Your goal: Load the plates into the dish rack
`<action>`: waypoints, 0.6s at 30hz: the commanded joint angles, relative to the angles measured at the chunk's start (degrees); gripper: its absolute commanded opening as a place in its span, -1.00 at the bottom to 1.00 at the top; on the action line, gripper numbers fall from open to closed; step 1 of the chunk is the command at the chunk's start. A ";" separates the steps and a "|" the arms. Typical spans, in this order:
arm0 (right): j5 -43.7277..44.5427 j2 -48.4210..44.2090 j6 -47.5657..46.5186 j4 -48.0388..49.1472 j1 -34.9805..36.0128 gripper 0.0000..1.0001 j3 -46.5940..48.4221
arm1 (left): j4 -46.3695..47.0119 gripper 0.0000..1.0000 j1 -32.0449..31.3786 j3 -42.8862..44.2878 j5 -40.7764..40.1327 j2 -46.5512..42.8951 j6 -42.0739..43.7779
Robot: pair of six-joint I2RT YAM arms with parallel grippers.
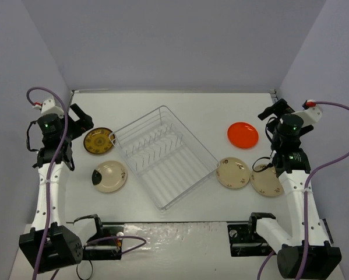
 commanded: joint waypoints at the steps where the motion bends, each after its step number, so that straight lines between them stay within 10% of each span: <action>1: -2.26 0.89 -1.36 3.99 -0.16 1.00 -0.56 | 1.02 0.94 0.10 2.14 1.43 1.00 -0.24; 18: -0.43 27.37 -11.87 10.24 -1.87 1.00 3.23 | 8.66 0.94 0.10 -4.38 4.60 6.45 -4.55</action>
